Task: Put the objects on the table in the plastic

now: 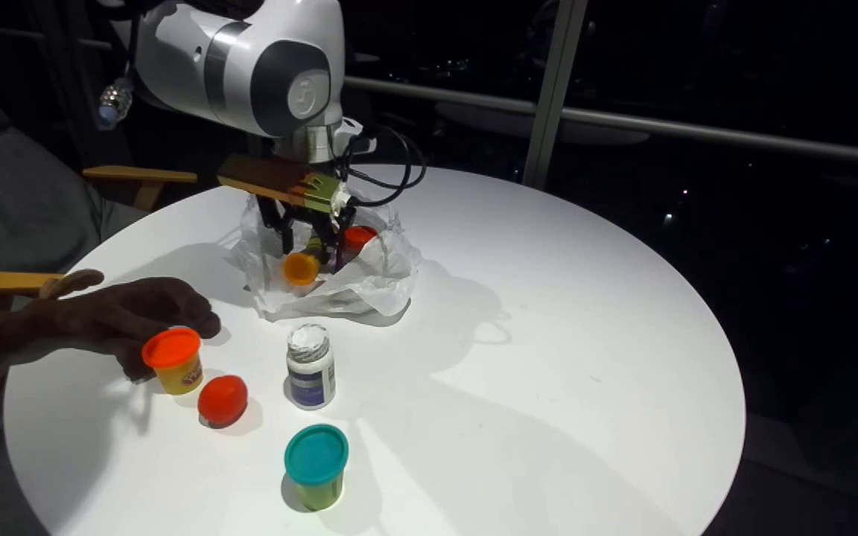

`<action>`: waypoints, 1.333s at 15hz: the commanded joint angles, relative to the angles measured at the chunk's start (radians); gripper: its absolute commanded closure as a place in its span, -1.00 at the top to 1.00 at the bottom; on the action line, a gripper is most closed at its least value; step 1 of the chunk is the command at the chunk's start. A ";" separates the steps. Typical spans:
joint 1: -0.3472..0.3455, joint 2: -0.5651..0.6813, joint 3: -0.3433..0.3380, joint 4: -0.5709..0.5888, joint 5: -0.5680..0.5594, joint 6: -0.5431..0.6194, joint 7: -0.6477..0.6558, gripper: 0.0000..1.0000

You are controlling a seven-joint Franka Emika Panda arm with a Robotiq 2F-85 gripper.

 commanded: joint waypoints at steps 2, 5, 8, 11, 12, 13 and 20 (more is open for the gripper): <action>0.028 -0.128 0.001 -0.086 -0.042 0.023 0.028 0.99; 0.095 -0.254 -0.079 -0.138 -0.084 -0.054 0.192 1.00; 0.111 -0.372 -0.130 -0.172 -0.145 -0.213 0.312 1.00; 0.056 -0.430 -0.136 -0.182 -0.145 -0.393 0.319 1.00; 0.034 -0.435 -0.139 -0.184 -0.138 -0.439 0.297 1.00; 0.008 -0.430 -0.142 -0.190 -0.127 -0.458 0.272 1.00; -0.160 -0.360 -0.140 -0.281 -0.050 -0.381 0.003 1.00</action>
